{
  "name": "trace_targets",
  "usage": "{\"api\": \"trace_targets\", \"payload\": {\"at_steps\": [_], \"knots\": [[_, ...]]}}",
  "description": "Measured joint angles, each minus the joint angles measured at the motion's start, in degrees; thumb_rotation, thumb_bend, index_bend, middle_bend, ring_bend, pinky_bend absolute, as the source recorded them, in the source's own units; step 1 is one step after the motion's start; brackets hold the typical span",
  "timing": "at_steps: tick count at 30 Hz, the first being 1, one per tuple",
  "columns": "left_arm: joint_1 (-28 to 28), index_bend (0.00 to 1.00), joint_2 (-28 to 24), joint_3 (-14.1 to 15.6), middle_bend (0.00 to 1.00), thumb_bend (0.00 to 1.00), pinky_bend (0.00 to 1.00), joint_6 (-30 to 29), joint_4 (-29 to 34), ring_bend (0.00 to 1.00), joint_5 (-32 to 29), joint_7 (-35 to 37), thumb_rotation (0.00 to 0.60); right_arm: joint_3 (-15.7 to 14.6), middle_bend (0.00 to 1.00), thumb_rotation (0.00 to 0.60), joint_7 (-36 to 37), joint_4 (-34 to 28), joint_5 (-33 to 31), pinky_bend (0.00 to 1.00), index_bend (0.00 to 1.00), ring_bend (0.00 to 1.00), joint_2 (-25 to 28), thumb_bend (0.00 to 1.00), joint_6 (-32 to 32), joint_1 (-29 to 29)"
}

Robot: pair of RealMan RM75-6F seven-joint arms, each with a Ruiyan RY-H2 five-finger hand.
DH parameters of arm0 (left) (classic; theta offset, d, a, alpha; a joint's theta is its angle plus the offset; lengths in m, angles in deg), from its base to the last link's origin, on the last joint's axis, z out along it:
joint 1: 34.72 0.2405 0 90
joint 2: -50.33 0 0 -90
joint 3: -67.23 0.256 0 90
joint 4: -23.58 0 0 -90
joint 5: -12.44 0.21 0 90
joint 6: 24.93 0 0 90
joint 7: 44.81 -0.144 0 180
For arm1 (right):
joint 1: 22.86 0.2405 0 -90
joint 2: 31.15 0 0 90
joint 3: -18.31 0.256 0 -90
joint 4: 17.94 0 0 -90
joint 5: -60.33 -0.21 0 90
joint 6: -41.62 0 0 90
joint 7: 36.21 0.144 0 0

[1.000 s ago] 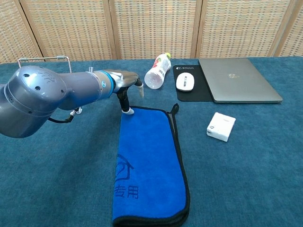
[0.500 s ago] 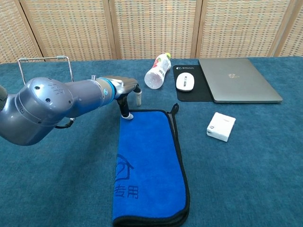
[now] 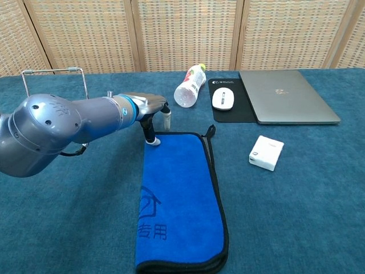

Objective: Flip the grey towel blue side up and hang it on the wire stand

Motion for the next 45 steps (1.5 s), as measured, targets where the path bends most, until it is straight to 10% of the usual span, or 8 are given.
{"api": "trace_targets", "payload": {"at_steps": [37,45], "knots": [[0.71,0.44,1.78,1.03,0.00,0.33,0.00,-0.99,-2.12,0.00,-0.95,-0.53,0.600,-0.24,0.00,0.600,0.17,0.05,0.26,0.00,0.00,0.00,0.02,0.00,-0.11,0.07],[0.90,0.76,2.02,1.30,0.00,0.33,0.00,-1.52,-1.54,0.00,-0.48,-0.84,0.600,-0.49,0.00,0.600,0.38,-0.28,1.28,0.00,0.00,0.00,0.21,0.00,0.90,-0.38]]}}
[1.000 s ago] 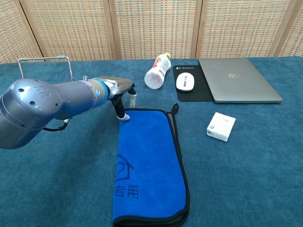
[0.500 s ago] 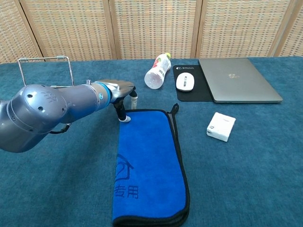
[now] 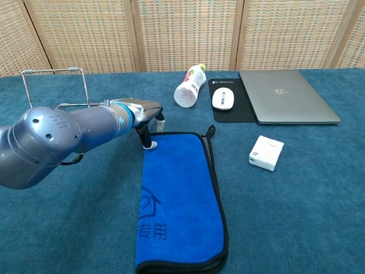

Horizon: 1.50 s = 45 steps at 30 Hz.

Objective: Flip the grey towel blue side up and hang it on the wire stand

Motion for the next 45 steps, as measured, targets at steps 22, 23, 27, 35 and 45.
{"api": "trace_targets", "payload": {"at_steps": [22,23,27,35,45], "knots": [[0.45,0.85,-1.11,-1.09,0.00,0.53,0.00,-0.65,1.84,0.00,0.57,0.58,0.600,0.00,0.00,0.600,0.37,0.07,-0.08,0.00,0.00,0.00,0.15,0.00,-0.23,0.08],[0.49,0.85,-1.19,-1.11,0.00,0.56,0.00,-0.55,1.97,0.00,0.75,0.72,0.600,-0.01,0.00,0.600,0.39,0.06,-0.06,0.00,0.00,0.00,0.15,0.00,-0.24,0.08],[0.58,0.84,-1.53,-0.83,0.00,0.65,0.00,-0.42,2.39,0.00,1.77,0.92,0.600,-0.03,0.00,0.600,0.41,0.09,0.02,0.00,0.00,0.00,0.15,0.00,-0.15,0.04],[0.95,0.84,-2.87,-0.29,0.00,0.74,0.00,-0.29,4.04,0.00,4.88,2.18,0.600,-0.12,0.00,0.600,0.52,0.08,0.17,0.00,0.00,0.00,0.26,0.00,-0.17,0.02],[0.85,0.84,-7.18,-1.48,0.00,0.76,0.00,-2.73,9.63,0.00,7.76,3.05,0.600,-0.23,0.00,0.600,0.89,0.01,0.52,0.00,0.00,0.00,0.42,0.00,-0.07,-0.05]]}}
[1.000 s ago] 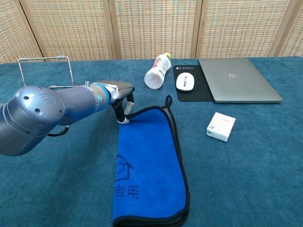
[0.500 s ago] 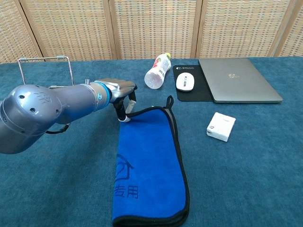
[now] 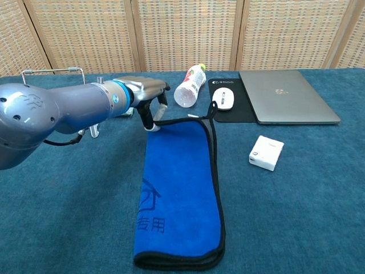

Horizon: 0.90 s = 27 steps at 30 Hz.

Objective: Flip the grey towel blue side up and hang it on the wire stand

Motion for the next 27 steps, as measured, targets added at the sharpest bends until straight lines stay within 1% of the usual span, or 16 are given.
{"api": "trace_targets", "payload": {"at_steps": [13,18,22,27], "knots": [[-0.45,0.84,-9.62,-4.60,0.00,0.76,0.00,-4.03,9.89,0.00,-1.03,0.64,0.600,-0.25,0.00,0.600,-0.42,-0.22,0.64,0.00,0.00,0.00,-0.12,0.00,0.26,-0.08],[-0.09,0.84,-13.13,-6.49,0.00,0.76,0.00,-4.66,12.26,0.00,-1.86,2.29,0.600,-0.36,0.00,0.600,-0.57,-0.39,1.02,0.00,0.00,0.00,-0.11,0.00,0.49,-0.15],[0.45,0.84,-16.86,-8.26,0.00,0.76,0.00,-5.41,14.45,0.00,-2.60,3.99,0.600,-0.48,0.00,0.600,-0.73,-0.56,1.43,0.00,0.00,0.00,-0.11,0.00,0.77,-0.26],[1.35,0.84,-21.42,-9.75,0.00,0.76,0.00,-6.05,16.42,0.00,-3.51,5.71,0.600,-0.74,0.00,0.600,-1.07,-0.68,1.93,0.00,0.00,0.00,-0.21,0.00,0.81,-0.29]]}}
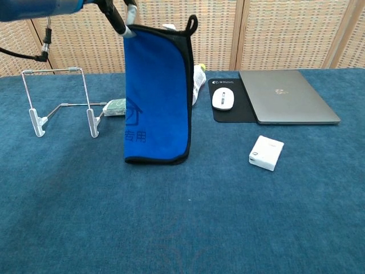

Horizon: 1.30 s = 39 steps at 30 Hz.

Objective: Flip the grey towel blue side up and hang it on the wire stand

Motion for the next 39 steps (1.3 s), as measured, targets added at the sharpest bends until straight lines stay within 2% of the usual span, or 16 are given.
{"api": "trace_targets", "payload": {"at_steps": [7,24,30,39], "knots": [[2.13,0.84,-5.92,-1.55,0.00,0.76,0.00,1.37,-0.07,0.00,-1.18,4.69,0.600,-0.21,0.00,0.600,-1.07,-0.48,0.54,0.00,0.00,0.00,-0.25,0.00,0.20,-0.02],[7.99,0.84,-15.45,-2.37,0.00,0.76,0.00,7.65,-3.31,0.00,-0.66,16.73,0.600,-0.87,0.00,0.600,-2.75,-1.32,1.96,0.00,0.00,0.00,-0.72,0.00,0.70,-0.18],[11.43,0.84,-19.09,-1.92,0.00,0.76,0.00,8.98,-2.47,0.00,0.95,21.31,0.600,-1.15,0.00,0.600,-2.51,-1.49,2.86,0.00,0.00,0.00,-0.59,0.00,1.14,-0.37],[18.94,0.84,-22.25,-0.90,0.00,0.76,0.00,10.30,-0.38,0.00,8.66,32.67,0.600,-1.87,0.00,0.600,-1.63,-1.67,4.94,0.00,0.00,0.00,-0.20,0.00,2.04,-0.81]]}}
